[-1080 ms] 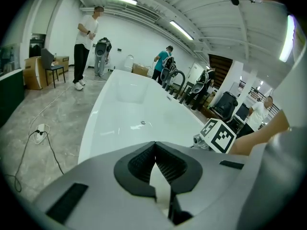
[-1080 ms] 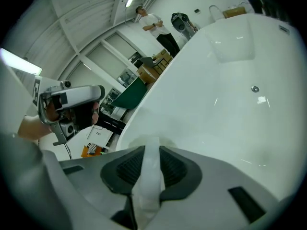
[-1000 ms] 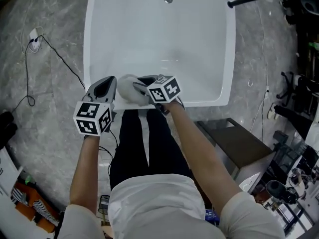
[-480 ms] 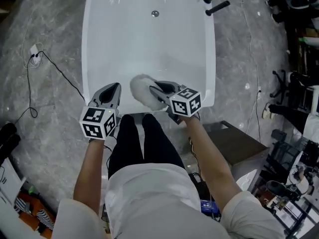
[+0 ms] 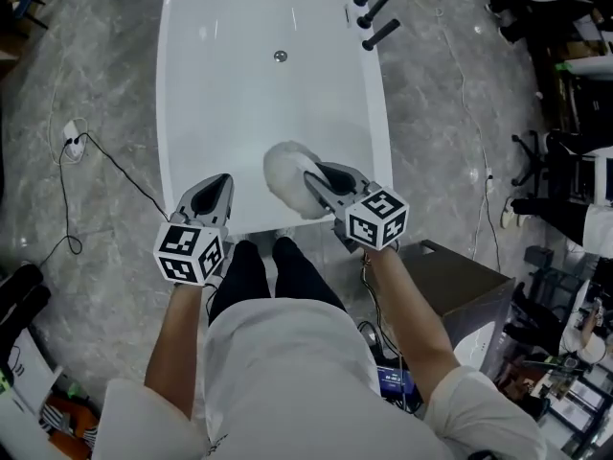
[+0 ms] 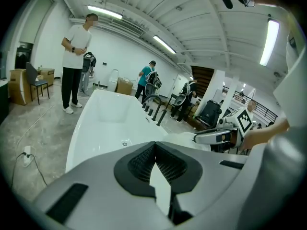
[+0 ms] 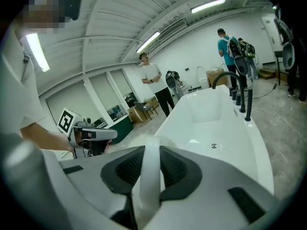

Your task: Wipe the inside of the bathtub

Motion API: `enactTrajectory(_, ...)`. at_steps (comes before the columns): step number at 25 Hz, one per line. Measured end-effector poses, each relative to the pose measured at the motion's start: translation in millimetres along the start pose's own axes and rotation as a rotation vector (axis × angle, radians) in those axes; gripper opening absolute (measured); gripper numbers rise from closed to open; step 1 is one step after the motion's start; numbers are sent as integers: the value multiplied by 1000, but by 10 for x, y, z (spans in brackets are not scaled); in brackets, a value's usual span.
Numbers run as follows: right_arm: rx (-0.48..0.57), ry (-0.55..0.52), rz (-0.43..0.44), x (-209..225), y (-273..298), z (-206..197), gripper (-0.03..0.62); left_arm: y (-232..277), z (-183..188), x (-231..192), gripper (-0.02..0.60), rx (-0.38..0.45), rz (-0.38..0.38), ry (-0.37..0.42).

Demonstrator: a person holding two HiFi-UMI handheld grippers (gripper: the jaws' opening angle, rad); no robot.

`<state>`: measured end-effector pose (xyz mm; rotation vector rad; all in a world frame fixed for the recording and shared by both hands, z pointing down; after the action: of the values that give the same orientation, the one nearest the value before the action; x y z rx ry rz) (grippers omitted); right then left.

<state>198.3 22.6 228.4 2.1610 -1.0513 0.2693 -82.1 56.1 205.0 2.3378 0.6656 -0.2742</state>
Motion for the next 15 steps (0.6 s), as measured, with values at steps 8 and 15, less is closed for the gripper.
enactTrajectory(8,97,-66,-69,-92,-602,424,100,-176,384,174,11,57,-31,54)
enactTrajectory(15,191,-65,-98,-269,-1063,717,100,-363,605,266,11,83,-39,96)
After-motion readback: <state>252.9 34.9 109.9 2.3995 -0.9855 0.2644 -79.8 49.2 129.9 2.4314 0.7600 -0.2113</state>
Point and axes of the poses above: the fingertips, and each gripper's own axes: y forward along the fingers, x to its right, z out of its top, the point moved 10 cm from there along -y, backward along the fingers, and after that the axes turned 1 degree about -x, right-handed, at the moved point
